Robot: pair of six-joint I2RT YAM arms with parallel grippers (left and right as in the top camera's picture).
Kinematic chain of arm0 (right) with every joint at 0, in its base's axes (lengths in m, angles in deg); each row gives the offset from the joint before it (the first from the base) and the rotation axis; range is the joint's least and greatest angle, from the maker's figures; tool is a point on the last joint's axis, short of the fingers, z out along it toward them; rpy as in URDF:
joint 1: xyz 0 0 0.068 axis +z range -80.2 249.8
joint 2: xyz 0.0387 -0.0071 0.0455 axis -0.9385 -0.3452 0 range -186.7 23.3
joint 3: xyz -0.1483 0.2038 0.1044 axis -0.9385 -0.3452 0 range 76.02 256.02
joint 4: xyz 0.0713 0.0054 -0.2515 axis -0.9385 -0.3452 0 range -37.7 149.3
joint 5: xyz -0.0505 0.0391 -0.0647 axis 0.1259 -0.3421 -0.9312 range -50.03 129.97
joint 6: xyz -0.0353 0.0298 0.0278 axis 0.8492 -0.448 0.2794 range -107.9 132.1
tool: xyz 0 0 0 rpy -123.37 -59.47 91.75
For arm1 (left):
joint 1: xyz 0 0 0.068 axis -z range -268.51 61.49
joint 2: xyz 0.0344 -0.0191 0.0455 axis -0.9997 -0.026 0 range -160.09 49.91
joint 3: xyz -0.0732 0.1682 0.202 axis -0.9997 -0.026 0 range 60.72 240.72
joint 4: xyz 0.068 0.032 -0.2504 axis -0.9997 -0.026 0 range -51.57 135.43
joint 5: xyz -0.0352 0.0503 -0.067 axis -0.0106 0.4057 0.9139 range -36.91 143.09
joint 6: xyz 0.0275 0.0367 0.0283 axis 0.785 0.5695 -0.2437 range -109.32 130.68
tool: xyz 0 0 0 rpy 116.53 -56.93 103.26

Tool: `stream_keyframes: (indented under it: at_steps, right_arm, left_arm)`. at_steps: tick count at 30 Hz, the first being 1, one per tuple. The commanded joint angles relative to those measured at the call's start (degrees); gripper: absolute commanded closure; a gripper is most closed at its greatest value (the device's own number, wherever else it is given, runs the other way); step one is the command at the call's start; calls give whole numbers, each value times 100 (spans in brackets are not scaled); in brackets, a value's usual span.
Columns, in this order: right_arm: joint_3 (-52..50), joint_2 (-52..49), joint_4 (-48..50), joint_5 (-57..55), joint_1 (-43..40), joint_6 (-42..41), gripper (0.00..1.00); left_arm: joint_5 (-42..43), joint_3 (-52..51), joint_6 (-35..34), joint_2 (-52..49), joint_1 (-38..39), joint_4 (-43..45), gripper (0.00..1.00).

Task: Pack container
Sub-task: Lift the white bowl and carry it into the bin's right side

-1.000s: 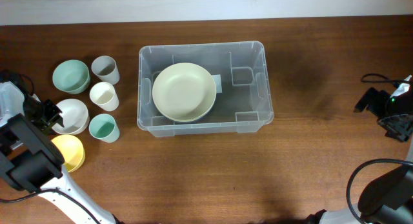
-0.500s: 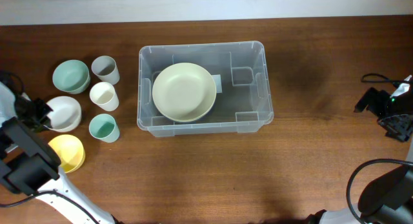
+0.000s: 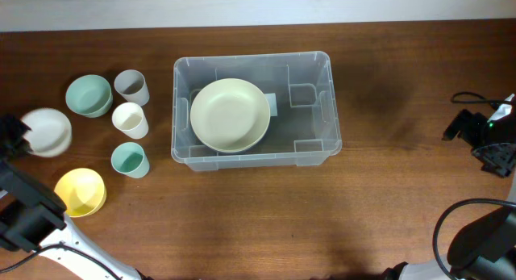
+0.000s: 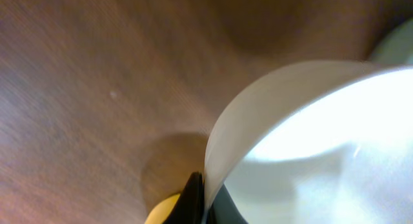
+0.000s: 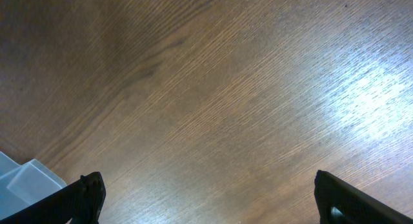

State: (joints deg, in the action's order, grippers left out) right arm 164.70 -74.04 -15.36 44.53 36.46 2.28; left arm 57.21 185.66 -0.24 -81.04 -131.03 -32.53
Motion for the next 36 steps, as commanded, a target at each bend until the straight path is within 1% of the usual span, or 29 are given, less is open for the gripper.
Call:
stream_keyframes:
  at_steps: [1, 5, 9, 12, 13, 15, 17, 18, 20, 21, 27, 32, 36]
  right_arm:
    - [-28, 42, 15, 13, -7, 37, 1]
    - [-28, 42, 13, 13, -7, 39, 1]
    - [-28, 42, 15, 13, -7, 39, 1]
    - [-28, 42, 13, 13, -7, 37, 1]
    - [-28, 42, 13, 13, -7, 39, 1]
    - [-28, 44, 13, 13, -7, 39, 1]
    - [-28, 42, 15, 13, -7, 37, 1]
    - [-28, 42, 13, 13, -7, 37, 1]
    - [-28, 42, 15, 13, -7, 39, 1]
    - [-28, 44, 13, 13, -7, 37, 1]
    - [-28, 42, 13, 13, -7, 37, 1]
    - [-28, 42, 15, 13, -7, 39, 1]
    - [-28, 42, 15, 13, -7, 37, 1]
  left_arm:
    - [595, 870, 24, -17, -11, -275, 99]
    - [1198, 1969, 28, -17, 125, -809, 99]
    - [1692, 3185, 31, -15, 507, -1307, 99]
    - [2000, 4022, 31, -15, 1010, -1604, 99]
    - [2048, 4371, 31, -15, 1340, -1714, 99]
    - [2035, 4704, 28, -15, 1825, -1792, 99]
    - [2035, 4896, 26, -15, 2378, -1818, 99]
    - [2020, 4922, 28, -15, 2846, -1810, 99]
    - [2006, 4916, 28, -33, 3453, -1808, 99]
    - [1985, 4887, 28, -81, 4087, -1742, 99]
    - [1257, 4872, 26, -339, 5737, -1381, 99]
    - [555, 4865, 28, -774, 6752, -1086, 99]
    - [68, 4865, 28, -1196, 7132, -1078, 99]
